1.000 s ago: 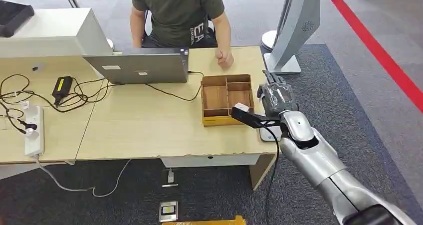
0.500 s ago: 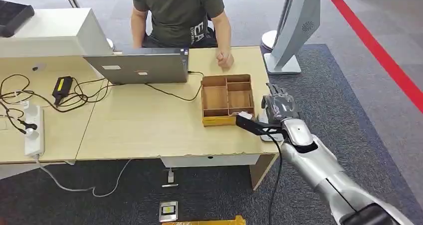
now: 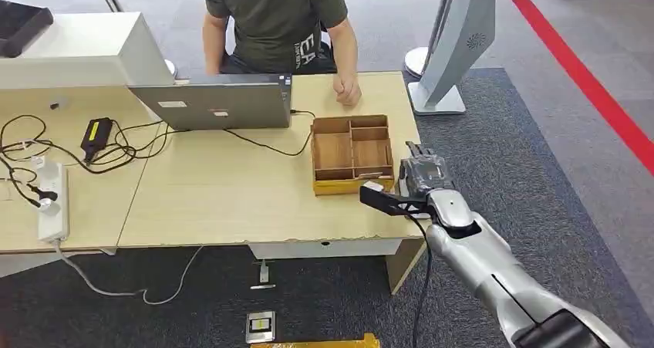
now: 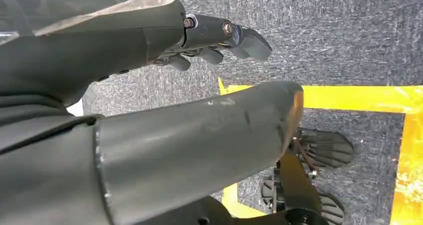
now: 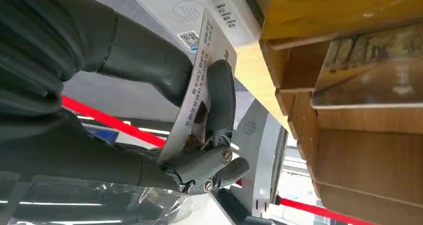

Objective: Pass the card to the sensor for recognition and then transmit it.

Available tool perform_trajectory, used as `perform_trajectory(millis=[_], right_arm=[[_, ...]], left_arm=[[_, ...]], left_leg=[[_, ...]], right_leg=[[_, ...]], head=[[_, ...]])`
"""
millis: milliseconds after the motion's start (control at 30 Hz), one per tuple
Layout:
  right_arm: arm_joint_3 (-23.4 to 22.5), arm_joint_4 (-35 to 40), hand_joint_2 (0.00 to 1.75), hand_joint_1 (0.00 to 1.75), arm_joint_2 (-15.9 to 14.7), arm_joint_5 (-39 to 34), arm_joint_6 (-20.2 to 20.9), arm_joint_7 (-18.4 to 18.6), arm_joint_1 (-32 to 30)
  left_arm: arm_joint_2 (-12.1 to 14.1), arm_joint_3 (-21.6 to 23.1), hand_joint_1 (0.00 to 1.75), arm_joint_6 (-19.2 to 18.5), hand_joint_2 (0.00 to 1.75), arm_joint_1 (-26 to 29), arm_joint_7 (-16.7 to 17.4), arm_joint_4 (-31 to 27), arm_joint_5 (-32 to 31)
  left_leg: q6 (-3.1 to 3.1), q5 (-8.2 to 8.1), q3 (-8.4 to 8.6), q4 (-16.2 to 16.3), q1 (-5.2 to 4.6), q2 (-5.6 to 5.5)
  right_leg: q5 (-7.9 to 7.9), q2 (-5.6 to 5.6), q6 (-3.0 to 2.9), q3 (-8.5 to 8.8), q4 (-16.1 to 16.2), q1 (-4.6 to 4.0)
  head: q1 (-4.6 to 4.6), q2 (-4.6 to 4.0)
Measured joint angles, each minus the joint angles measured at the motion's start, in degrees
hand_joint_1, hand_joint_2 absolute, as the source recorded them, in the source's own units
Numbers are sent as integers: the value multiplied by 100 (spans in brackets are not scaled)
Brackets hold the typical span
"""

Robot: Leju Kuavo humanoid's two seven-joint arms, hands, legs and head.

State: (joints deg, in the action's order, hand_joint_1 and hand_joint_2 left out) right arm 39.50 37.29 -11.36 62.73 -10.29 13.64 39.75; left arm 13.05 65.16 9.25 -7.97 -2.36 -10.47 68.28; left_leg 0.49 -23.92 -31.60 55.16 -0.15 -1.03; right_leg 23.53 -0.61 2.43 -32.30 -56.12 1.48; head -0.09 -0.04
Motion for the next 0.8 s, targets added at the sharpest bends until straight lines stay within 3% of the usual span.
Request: perform_trajectory(millis=[800], right_arm=[[-199, -288, 175, 175, -11, 195, 225, 120, 146]], left_arm=[[2, -22, 0, 28, 0, 100, 2, 7, 98]], left_leg=[[-1, 0, 2, 0, 0, 0]], right_leg=[[0, 0, 0, 0, 0, 0]], head=[[0, 0]])
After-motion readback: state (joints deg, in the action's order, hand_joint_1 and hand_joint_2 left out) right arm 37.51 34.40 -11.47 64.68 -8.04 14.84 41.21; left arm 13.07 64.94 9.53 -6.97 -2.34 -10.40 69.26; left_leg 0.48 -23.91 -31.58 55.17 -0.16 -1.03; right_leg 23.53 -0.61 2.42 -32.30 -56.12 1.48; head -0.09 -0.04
